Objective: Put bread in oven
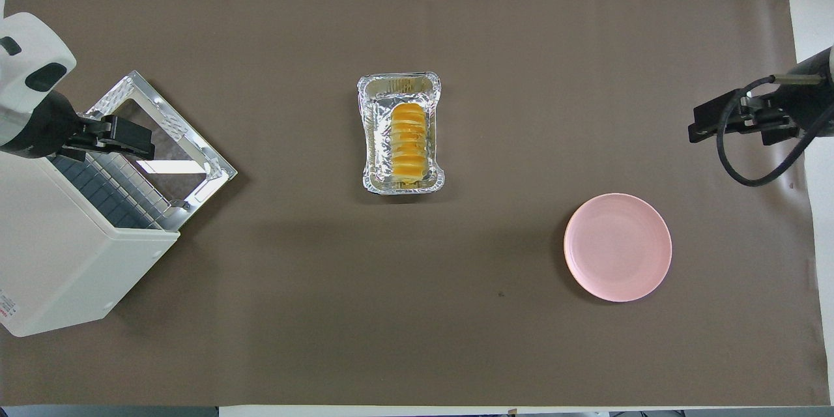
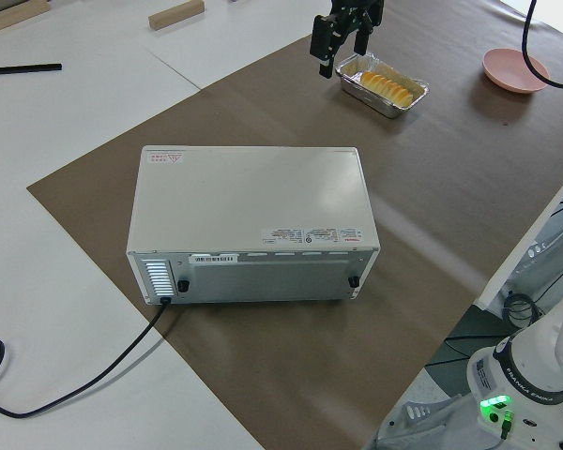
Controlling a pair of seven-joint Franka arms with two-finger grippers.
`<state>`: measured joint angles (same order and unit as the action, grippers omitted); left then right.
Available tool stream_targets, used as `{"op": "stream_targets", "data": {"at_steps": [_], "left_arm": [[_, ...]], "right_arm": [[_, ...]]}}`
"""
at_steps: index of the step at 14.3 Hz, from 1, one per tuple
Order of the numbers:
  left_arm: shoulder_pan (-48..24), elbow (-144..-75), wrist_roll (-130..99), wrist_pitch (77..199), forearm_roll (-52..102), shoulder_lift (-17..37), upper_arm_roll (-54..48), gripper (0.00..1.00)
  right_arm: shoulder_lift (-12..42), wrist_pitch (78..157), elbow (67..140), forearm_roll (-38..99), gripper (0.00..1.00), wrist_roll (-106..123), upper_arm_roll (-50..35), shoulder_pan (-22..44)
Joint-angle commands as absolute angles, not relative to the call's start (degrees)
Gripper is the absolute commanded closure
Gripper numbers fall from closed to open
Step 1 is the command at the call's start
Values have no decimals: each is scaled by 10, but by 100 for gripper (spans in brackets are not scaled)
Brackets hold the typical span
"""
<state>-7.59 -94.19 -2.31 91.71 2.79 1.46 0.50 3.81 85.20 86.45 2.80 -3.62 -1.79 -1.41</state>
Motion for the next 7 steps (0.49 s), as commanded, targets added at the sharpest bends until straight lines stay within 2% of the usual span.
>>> {"op": "stream_targets", "data": {"at_steps": [1, 6, 7], "left_arm": [[-94, -954, -46, 910, 37, -1, 9, 0], [-100, -934, -65, 926, 32, 12, 7, 0], [-103, -901, -67, 906, 38, 43, 6, 0]], "right_arm": [[-6, 898, 954, 4, 0, -27, -26, -19], [-2, 896, 947, 3, 0, -25, -26, -16], [-1, 896, 947, 2, 0, -25, -26, -16]]}}
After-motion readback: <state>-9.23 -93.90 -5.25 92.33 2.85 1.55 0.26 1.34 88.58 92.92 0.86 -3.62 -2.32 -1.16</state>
